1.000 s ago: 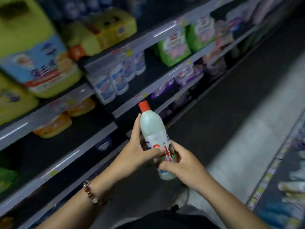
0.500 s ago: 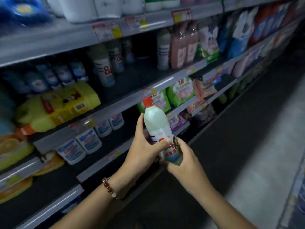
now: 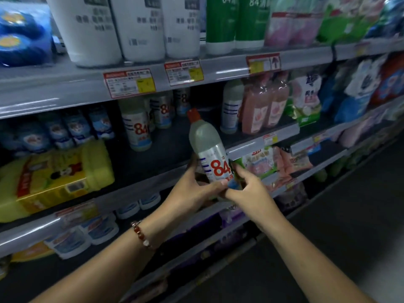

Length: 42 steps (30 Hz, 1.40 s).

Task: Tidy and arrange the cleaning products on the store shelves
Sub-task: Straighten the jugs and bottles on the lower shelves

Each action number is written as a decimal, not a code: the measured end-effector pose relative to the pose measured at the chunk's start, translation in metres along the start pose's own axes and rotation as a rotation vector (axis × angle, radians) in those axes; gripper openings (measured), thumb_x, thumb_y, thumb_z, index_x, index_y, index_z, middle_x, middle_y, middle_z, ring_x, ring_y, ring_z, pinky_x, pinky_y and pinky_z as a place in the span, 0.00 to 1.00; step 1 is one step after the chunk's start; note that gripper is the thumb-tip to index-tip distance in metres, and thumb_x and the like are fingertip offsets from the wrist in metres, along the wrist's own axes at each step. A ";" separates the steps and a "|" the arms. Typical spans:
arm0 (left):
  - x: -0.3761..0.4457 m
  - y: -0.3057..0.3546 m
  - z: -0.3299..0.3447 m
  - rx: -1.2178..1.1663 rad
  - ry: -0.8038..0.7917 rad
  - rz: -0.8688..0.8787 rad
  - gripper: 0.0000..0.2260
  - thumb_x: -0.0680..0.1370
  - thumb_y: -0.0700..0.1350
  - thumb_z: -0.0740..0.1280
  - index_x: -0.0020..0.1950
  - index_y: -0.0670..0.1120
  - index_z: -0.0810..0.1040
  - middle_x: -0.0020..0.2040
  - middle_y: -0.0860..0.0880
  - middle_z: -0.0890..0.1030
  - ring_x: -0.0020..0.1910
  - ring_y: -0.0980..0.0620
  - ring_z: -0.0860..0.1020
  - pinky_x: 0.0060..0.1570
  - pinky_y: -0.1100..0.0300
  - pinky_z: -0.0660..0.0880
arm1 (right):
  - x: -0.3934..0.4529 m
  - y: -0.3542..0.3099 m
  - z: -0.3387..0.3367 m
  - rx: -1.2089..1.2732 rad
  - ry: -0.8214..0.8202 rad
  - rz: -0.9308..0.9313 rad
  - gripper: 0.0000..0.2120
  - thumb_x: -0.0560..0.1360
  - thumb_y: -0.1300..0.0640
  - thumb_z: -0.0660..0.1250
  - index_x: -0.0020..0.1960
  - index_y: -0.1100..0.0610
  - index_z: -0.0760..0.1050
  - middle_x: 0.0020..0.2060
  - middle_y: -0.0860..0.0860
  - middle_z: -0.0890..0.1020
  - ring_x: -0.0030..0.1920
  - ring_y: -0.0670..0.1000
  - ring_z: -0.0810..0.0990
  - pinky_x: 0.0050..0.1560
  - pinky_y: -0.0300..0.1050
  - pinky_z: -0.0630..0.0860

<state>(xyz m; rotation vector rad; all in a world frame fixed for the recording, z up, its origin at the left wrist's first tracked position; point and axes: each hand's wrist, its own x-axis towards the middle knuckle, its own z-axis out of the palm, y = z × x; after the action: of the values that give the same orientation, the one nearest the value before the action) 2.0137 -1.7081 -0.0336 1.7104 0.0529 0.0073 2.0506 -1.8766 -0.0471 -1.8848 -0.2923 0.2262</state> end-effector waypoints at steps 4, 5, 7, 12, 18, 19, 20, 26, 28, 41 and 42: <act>0.046 0.010 0.022 -0.026 0.158 0.056 0.33 0.74 0.43 0.77 0.74 0.55 0.65 0.55 0.60 0.82 0.47 0.68 0.83 0.44 0.68 0.80 | 0.052 0.003 -0.027 -0.016 -0.086 -0.096 0.19 0.77 0.63 0.70 0.57 0.39 0.75 0.48 0.33 0.81 0.49 0.27 0.79 0.50 0.23 0.73; 0.060 0.011 0.026 -0.048 0.203 0.073 0.34 0.74 0.39 0.77 0.75 0.52 0.65 0.58 0.58 0.81 0.50 0.69 0.82 0.44 0.70 0.79 | 0.066 0.003 -0.034 -0.036 -0.112 -0.120 0.21 0.77 0.63 0.70 0.53 0.36 0.74 0.47 0.31 0.79 0.47 0.27 0.78 0.47 0.22 0.72; 0.083 0.013 0.035 -0.066 0.268 0.084 0.34 0.74 0.35 0.76 0.75 0.49 0.66 0.61 0.53 0.81 0.54 0.66 0.81 0.44 0.69 0.79 | 0.090 0.004 -0.046 -0.057 -0.167 -0.165 0.19 0.77 0.60 0.70 0.54 0.34 0.74 0.49 0.32 0.81 0.51 0.31 0.79 0.53 0.28 0.74; 0.126 0.021 0.055 -0.003 0.493 0.128 0.31 0.72 0.33 0.77 0.72 0.46 0.70 0.54 0.59 0.81 0.49 0.68 0.81 0.43 0.72 0.78 | 0.142 0.010 -0.069 0.043 -0.273 -0.320 0.27 0.79 0.59 0.70 0.75 0.45 0.67 0.61 0.33 0.77 0.59 0.28 0.76 0.58 0.25 0.71; 0.154 0.010 0.073 0.128 0.690 0.174 0.32 0.71 0.39 0.79 0.72 0.48 0.69 0.62 0.54 0.80 0.62 0.56 0.79 0.60 0.57 0.79 | 0.184 0.017 -0.075 -0.012 -0.272 -0.411 0.23 0.80 0.55 0.68 0.74 0.48 0.68 0.61 0.39 0.80 0.58 0.34 0.78 0.60 0.37 0.78; 0.156 0.006 0.076 0.131 0.693 0.151 0.31 0.71 0.40 0.78 0.71 0.47 0.68 0.62 0.53 0.80 0.62 0.55 0.80 0.62 0.52 0.79 | 0.187 0.020 -0.075 -0.037 -0.244 -0.413 0.22 0.80 0.55 0.68 0.72 0.49 0.69 0.60 0.40 0.80 0.57 0.34 0.79 0.60 0.41 0.79; 0.159 0.004 0.077 0.141 0.684 0.126 0.30 0.72 0.41 0.78 0.70 0.47 0.68 0.62 0.52 0.80 0.62 0.54 0.80 0.61 0.48 0.80 | 0.189 0.022 -0.074 -0.047 -0.223 -0.410 0.21 0.79 0.55 0.69 0.71 0.48 0.69 0.60 0.41 0.80 0.57 0.37 0.80 0.60 0.46 0.80; 0.163 0.002 0.080 0.221 0.654 0.094 0.30 0.75 0.48 0.76 0.75 0.50 0.68 0.67 0.52 0.79 0.66 0.53 0.78 0.65 0.44 0.77 | 0.189 0.029 -0.072 -0.115 -0.146 -0.425 0.23 0.78 0.57 0.69 0.71 0.53 0.68 0.65 0.53 0.74 0.61 0.51 0.78 0.61 0.54 0.78; 0.161 0.001 0.083 0.266 0.657 0.091 0.29 0.78 0.47 0.73 0.76 0.52 0.67 0.69 0.54 0.78 0.67 0.56 0.77 0.66 0.47 0.76 | 0.189 0.027 -0.075 -0.167 -0.159 -0.414 0.25 0.79 0.55 0.69 0.73 0.53 0.66 0.67 0.54 0.73 0.63 0.53 0.77 0.62 0.55 0.78; 0.024 -0.003 0.095 1.131 0.646 -0.364 0.31 0.81 0.58 0.63 0.82 0.51 0.60 0.80 0.45 0.64 0.77 0.41 0.65 0.73 0.46 0.66 | 0.123 0.028 -0.101 -0.809 -0.550 -0.625 0.34 0.82 0.48 0.62 0.82 0.50 0.50 0.82 0.48 0.50 0.82 0.52 0.46 0.78 0.45 0.41; 0.007 -0.012 0.091 1.177 0.645 -0.375 0.31 0.81 0.59 0.63 0.81 0.51 0.61 0.80 0.43 0.65 0.76 0.39 0.66 0.71 0.44 0.67 | 0.114 0.024 -0.093 -0.883 -0.617 -0.622 0.35 0.82 0.47 0.60 0.83 0.48 0.46 0.82 0.48 0.45 0.82 0.53 0.42 0.78 0.45 0.38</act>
<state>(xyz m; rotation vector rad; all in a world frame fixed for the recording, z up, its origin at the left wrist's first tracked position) 2.0236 -1.7967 -0.0581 2.7667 1.0268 0.3000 2.1889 -1.9321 -0.0409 -2.4070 -1.5767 0.2691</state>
